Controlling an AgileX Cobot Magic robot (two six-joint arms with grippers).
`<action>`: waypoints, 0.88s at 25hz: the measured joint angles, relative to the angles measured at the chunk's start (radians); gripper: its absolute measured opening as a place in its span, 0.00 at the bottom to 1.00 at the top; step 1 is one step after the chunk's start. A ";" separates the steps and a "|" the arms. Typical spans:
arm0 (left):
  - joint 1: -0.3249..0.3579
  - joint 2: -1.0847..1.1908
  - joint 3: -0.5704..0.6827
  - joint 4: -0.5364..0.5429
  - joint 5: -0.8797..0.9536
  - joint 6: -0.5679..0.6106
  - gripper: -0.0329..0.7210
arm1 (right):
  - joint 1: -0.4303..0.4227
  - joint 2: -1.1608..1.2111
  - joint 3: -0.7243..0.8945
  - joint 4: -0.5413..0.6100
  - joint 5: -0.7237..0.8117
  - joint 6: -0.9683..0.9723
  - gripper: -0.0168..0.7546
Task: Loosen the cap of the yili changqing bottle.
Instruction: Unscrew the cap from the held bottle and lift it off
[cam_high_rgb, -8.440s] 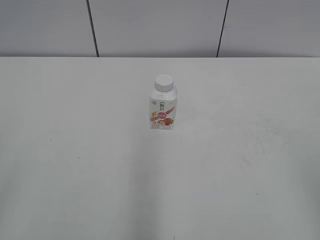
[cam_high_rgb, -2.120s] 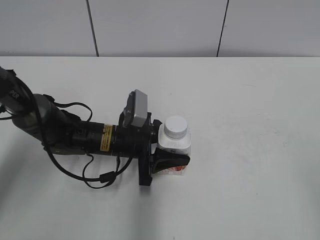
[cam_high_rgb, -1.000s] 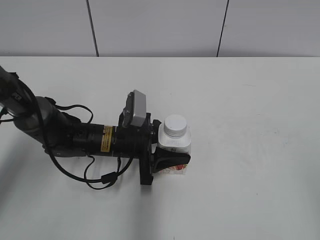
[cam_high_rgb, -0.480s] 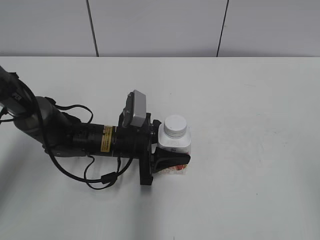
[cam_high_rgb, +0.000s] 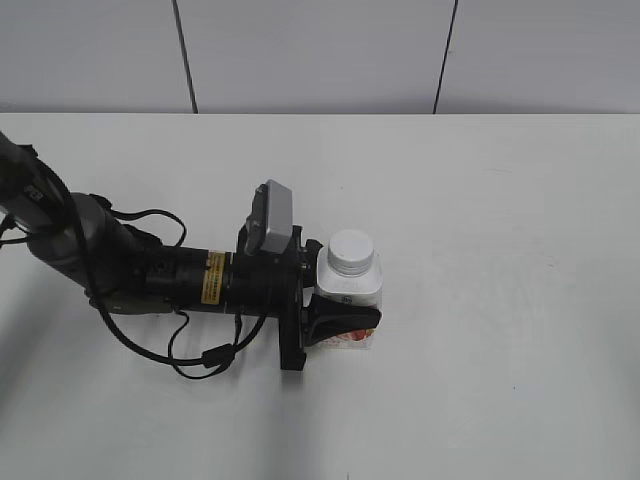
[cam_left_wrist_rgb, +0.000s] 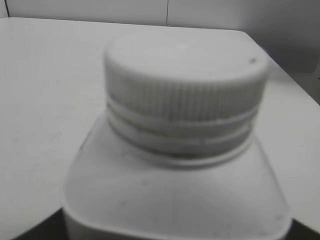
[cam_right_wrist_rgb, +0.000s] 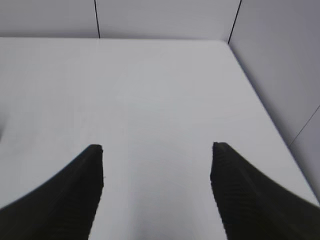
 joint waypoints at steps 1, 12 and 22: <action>0.000 0.000 0.000 0.000 0.000 0.000 0.55 | 0.000 0.035 -0.004 0.016 0.020 0.010 0.71; 0.000 0.000 0.000 -0.002 0.000 -0.002 0.55 | 0.000 0.549 -0.181 0.154 0.105 -0.018 0.71; 0.000 0.000 0.000 -0.004 -0.001 -0.005 0.55 | 0.000 0.958 -0.453 0.182 0.229 0.012 0.71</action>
